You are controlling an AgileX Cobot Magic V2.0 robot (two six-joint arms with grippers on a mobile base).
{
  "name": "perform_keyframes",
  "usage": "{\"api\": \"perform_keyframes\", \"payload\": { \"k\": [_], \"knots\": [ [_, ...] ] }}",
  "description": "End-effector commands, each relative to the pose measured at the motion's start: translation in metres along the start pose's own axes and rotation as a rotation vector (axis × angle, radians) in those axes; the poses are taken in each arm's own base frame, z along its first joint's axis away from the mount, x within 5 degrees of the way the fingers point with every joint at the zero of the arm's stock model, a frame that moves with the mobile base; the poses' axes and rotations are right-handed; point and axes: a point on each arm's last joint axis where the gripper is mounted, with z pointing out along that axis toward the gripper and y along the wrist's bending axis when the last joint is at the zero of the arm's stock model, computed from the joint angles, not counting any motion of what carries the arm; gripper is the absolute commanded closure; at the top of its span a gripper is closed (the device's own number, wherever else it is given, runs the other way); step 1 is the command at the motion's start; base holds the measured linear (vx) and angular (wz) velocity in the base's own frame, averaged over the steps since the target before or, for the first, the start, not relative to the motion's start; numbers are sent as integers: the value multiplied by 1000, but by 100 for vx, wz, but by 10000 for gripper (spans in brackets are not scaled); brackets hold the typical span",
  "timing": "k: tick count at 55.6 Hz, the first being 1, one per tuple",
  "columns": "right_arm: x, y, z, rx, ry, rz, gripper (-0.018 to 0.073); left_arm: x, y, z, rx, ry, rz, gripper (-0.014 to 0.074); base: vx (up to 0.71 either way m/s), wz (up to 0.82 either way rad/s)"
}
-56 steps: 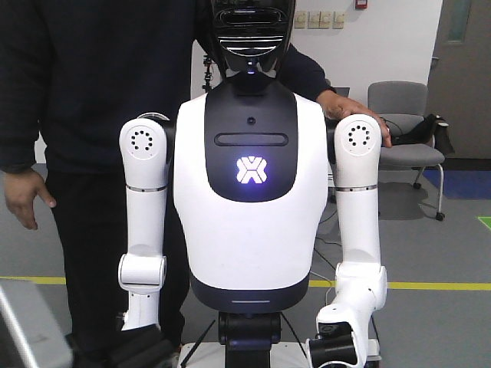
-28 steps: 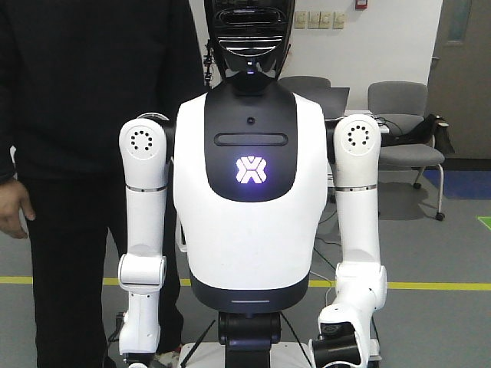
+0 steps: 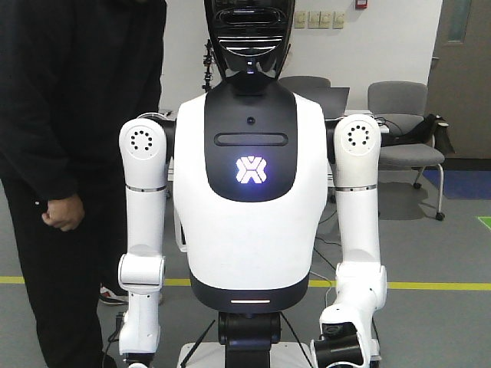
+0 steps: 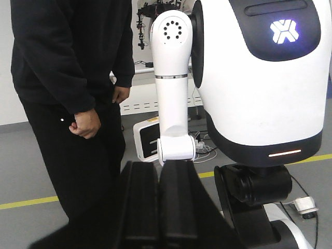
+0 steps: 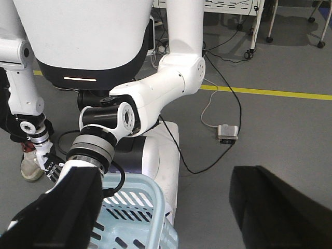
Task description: Pick snacks and fruit into basket
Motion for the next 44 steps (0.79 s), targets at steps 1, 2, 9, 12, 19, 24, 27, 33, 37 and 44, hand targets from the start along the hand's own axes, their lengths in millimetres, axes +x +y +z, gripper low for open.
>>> {"api": "perform_keyframes", "payload": {
  "k": [1,2,9,12,19,24,27,33,37,44],
  "knots": [
    [-15,-1,-5,11,-101,-9,-4,-15,2,-1,-15,-102,-7,605,0,0],
    [-15,-1,-5,11,-101,-9,-4,-15,2,-1,-15,-102,-7,605,0,0],
    [-15,-1,-5,11,-101,-9,-4,-15,2,-1,-15,-102,-7,605,0,0],
    [-15,-1,-5,11,-101,-9,-4,-15,2,-1,-15,-102,-7,605,0,0],
    [-15,-1,-5,11,-101,-9,-4,-15,2,-1,-15,-102,-7,605,0,0],
    [-15,-1,-5,11,-101,-9,-4,-15,2,-1,-15,-102,-7,605,0,0],
    [-14,-1,-5,10,-97,-9,-4,-15,2,-1,-15,-102,-7,605,0,0],
    [-14,-1,-5,10,-97,-9,-4,-15,2,-1,-15,-102,-7,605,0,0],
    [-14,-1,-5,10,-97,-9,-4,-15,2,-1,-15,-102,-7,605,0,0],
    [-14,-1,-5,10,-97,-9,-4,-15,2,-1,-15,-102,-7,605,0,0]
  ]
}}
